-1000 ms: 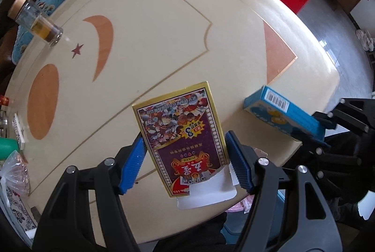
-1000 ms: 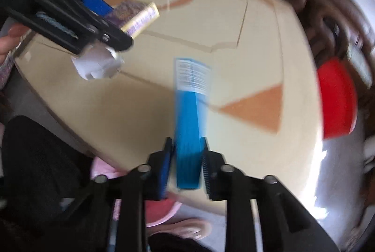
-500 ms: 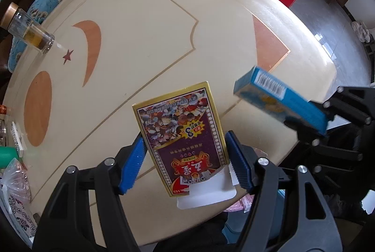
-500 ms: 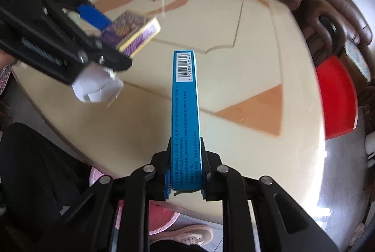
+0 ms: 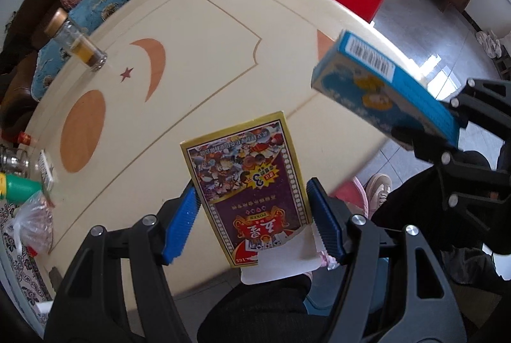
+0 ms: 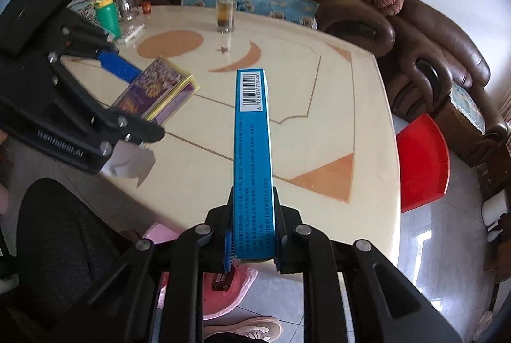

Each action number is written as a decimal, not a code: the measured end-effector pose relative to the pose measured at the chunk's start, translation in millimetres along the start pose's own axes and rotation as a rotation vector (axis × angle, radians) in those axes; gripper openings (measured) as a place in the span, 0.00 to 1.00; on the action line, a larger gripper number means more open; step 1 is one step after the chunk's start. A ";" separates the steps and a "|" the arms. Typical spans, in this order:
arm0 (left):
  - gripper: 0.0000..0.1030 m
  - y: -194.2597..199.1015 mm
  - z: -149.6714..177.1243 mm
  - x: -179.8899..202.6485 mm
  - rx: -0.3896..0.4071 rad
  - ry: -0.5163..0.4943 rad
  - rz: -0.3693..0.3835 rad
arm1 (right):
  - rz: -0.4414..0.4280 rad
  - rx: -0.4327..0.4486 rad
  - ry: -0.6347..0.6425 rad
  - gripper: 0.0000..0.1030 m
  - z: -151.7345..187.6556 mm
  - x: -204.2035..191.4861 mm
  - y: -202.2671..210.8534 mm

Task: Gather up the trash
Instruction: 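Lift the card box and medicine box with both tools and carry them over the pink bin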

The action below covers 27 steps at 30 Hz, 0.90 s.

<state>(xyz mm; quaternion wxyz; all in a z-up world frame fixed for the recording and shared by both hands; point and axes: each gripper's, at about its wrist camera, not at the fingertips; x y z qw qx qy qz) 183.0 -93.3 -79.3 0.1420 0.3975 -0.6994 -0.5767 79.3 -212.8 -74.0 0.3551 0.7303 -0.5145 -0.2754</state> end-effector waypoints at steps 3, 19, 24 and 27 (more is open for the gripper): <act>0.65 14.1 14.4 3.5 0.014 0.004 -0.011 | 0.010 0.015 0.012 0.18 3.2 -8.4 15.0; 0.65 52.5 89.9 32.2 0.072 0.028 -0.037 | -0.005 0.019 0.047 0.18 45.5 -60.7 50.3; 0.65 41.6 105.0 42.9 0.063 0.032 -0.029 | -0.009 -0.003 0.032 0.18 65.1 -69.0 47.9; 0.65 27.4 115.4 49.4 0.051 0.045 -0.023 | -0.005 -0.024 0.029 0.18 79.3 -74.6 40.2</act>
Point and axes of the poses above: each gripper's, at about its wrist camera, not at the fingertips, and y roughly against the way its jaws point, x to its right, z to its underside, and after that the axes turned 9 degrees about -z, right-handed
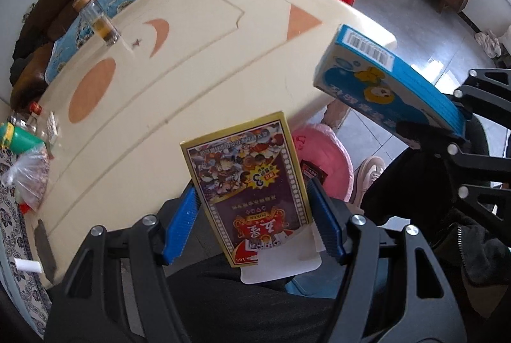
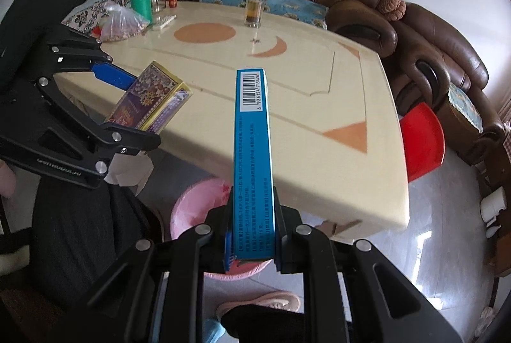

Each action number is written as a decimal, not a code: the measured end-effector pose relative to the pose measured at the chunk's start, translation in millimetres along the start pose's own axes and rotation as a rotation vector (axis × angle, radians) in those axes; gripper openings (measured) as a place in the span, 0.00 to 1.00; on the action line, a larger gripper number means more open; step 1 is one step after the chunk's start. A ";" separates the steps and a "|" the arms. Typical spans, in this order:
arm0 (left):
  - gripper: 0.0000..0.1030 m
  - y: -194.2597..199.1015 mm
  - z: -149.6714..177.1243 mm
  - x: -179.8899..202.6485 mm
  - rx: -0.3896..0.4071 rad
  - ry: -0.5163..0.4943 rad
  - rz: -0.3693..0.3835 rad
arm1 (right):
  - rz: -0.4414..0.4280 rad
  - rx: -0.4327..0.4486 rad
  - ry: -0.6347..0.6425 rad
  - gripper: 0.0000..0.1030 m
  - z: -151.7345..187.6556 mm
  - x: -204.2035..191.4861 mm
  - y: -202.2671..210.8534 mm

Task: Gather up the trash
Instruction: 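Lift the card box and medicine box with both tools and carry them over the pink bin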

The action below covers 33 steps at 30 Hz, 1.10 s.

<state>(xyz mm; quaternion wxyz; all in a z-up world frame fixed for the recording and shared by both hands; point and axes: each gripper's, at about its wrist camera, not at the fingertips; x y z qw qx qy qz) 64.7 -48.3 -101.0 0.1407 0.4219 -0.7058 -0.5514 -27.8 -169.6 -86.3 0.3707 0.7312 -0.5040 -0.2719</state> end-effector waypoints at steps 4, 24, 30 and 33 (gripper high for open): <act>0.65 -28.0 15.2 8.7 -0.032 0.016 0.031 | -0.026 -0.042 -0.034 0.18 20.8 -2.6 -18.8; 0.65 -148.7 43.5 49.9 -0.166 0.125 0.178 | -0.098 -0.182 -0.166 0.18 72.1 26.7 -113.5; 0.65 -181.9 44.7 57.8 -0.209 0.168 0.198 | -0.127 -0.233 -0.210 0.18 78.0 43.2 -155.2; 0.65 -195.7 46.2 60.3 -0.237 0.167 0.205 | -0.139 -0.258 -0.220 0.18 81.0 46.9 -174.2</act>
Point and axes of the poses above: each gripper's, at about its wrist camera, not at the fingertips, and y roughly against the way its jaws point, x to its right, z to its underside, and after that the axes turned 9 degrees about -z, right-handed
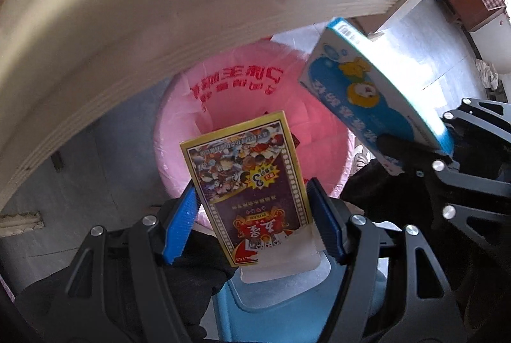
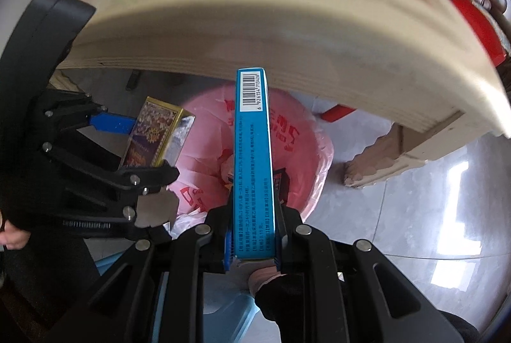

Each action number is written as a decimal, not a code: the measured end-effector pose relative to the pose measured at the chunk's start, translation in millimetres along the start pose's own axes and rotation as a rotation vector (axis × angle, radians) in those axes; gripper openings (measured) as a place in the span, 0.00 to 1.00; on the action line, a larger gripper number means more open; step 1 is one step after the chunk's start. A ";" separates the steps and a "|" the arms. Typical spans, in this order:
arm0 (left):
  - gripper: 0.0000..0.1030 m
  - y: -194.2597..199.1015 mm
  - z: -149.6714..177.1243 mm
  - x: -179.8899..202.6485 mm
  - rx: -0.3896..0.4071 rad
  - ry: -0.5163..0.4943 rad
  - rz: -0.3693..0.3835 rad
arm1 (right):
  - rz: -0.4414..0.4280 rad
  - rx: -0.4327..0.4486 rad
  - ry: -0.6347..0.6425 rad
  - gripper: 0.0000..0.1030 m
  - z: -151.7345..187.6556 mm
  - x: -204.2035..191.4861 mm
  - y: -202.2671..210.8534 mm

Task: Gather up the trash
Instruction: 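Lift the card box and medicine box with both tools and carry them over the pink bin, then open the left tool over the bin while the right tool releases the medicine box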

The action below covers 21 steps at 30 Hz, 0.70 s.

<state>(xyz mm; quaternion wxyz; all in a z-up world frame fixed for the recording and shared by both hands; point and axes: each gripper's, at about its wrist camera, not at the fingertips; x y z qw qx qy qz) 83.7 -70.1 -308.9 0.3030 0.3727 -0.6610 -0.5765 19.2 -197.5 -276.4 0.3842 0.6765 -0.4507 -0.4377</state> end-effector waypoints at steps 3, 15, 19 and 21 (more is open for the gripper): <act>0.65 -12.1 -3.1 3.7 -0.018 0.010 0.008 | -0.011 -0.023 -0.006 0.18 0.6 3.6 -15.7; 0.65 -49.5 -4.6 5.0 -0.072 0.049 -0.010 | -0.038 -0.103 -0.032 0.18 0.7 30.2 -66.4; 0.65 -69.1 -7.2 7.1 -0.104 0.056 -0.024 | -0.054 -0.127 -0.037 0.18 -2.3 35.5 -80.9; 0.65 -75.7 -9.1 6.2 -0.113 0.063 -0.028 | -0.057 -0.134 -0.030 0.18 -2.3 34.0 -84.9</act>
Point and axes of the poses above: each gripper's, at about its wrist camera, not at the fingertips, and y roughly against the way its jaws point, x to its right, z to its underside, and after that the axes turned 9 degrees about -z, right-handed
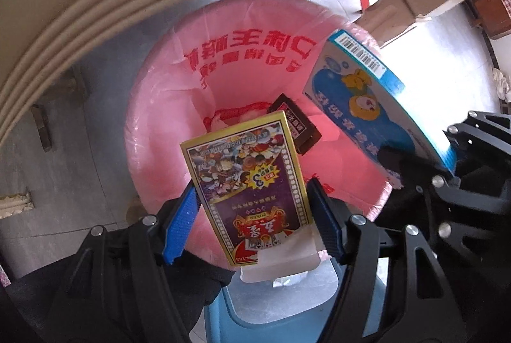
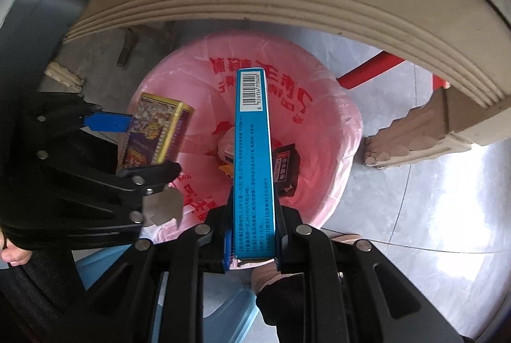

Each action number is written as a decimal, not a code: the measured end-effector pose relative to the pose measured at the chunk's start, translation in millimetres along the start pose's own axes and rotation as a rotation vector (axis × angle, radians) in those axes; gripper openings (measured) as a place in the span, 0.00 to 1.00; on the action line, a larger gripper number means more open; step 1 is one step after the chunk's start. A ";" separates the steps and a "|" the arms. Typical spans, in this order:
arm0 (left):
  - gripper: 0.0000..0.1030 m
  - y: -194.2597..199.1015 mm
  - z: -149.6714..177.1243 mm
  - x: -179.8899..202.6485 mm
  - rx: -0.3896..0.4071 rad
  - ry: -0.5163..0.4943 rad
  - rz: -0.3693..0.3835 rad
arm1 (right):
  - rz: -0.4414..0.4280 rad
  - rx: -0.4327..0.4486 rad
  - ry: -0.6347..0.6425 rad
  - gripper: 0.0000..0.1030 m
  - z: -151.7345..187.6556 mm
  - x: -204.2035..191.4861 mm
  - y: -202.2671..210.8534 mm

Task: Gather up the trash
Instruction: 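Open the left tool over the bin while the right tool releases the medicine box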

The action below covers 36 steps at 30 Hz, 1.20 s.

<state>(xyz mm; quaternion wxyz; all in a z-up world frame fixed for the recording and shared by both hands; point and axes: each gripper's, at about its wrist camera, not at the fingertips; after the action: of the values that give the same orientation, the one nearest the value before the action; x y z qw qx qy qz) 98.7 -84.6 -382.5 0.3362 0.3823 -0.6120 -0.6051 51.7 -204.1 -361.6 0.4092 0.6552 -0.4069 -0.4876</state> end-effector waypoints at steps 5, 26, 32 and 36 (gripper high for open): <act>0.65 -6.9 -3.3 -0.6 -0.026 0.018 0.000 | -0.014 -0.014 -0.004 0.20 -3.8 3.0 -4.5; 0.74 -24.3 -13.4 -1.6 -0.071 0.023 -0.108 | -0.013 -0.013 -0.046 0.63 -5.4 12.4 -10.2; 0.74 -27.8 -13.5 2.2 -0.064 0.010 -0.124 | -0.007 -0.017 -0.063 0.63 -6.3 12.5 -12.0; 0.74 -24.2 -13.2 2.0 -0.062 0.018 -0.127 | 0.011 -0.015 -0.071 0.63 -6.8 11.6 -10.8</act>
<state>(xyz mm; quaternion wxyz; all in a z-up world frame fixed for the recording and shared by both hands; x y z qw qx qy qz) 110.8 -92.1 -406.2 0.3144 0.4151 -0.5646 -0.6404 62.0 -210.3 -373.9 0.4022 0.6321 -0.4209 -0.5113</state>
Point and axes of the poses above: each gripper's, at about its wrist camera, not at the fingertips, and y roughly against the way its jaws point, x to its right, z to its underside, and after that the axes turned 9 degrees about -z, right-handed
